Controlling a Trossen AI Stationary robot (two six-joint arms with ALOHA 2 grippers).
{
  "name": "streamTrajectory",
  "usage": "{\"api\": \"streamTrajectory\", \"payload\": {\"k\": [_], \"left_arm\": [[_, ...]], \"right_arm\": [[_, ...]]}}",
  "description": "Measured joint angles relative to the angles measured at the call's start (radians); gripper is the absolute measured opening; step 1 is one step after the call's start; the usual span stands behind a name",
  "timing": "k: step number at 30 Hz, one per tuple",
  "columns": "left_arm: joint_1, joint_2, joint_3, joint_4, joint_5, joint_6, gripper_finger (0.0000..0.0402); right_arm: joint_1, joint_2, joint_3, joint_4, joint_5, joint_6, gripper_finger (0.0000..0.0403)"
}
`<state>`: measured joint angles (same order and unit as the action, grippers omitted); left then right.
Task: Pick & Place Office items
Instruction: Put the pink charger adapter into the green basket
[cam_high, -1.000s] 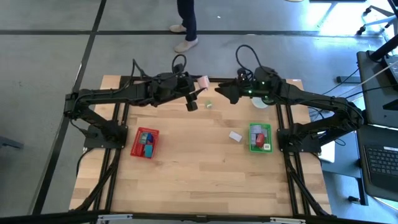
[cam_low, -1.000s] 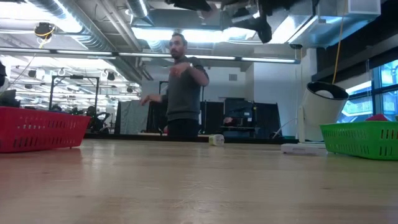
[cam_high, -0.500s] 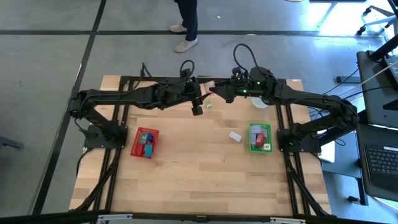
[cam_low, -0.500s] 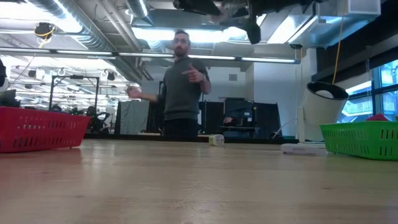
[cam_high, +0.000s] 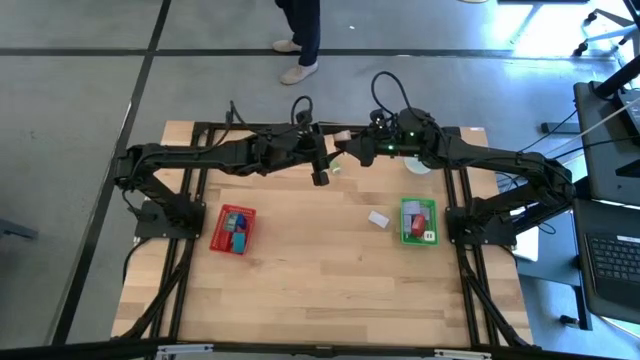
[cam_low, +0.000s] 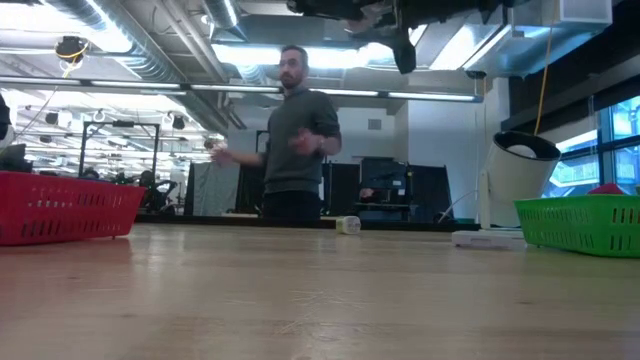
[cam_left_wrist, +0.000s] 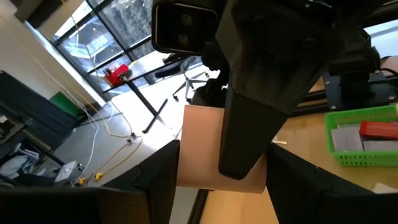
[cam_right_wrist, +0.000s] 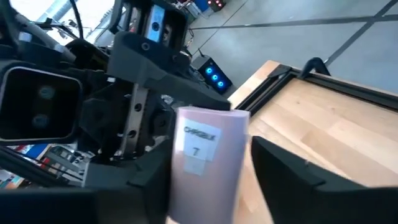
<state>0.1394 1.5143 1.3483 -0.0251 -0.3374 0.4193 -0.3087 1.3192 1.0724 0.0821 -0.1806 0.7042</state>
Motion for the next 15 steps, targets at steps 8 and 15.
{"api": "streamTrajectory", "payload": {"k": [8,15], "left_arm": [[-0.004,0.003,0.0,0.009,0.008,0.064,0.0202],[-0.006,0.002,0.0,0.008,0.013,0.069,0.0217]], "right_arm": [[-0.002,0.001,0.0,0.001,-0.027,0.044,0.0121],[-0.002,0.001,0.0,0.001,-0.038,0.039,0.0121]]}}
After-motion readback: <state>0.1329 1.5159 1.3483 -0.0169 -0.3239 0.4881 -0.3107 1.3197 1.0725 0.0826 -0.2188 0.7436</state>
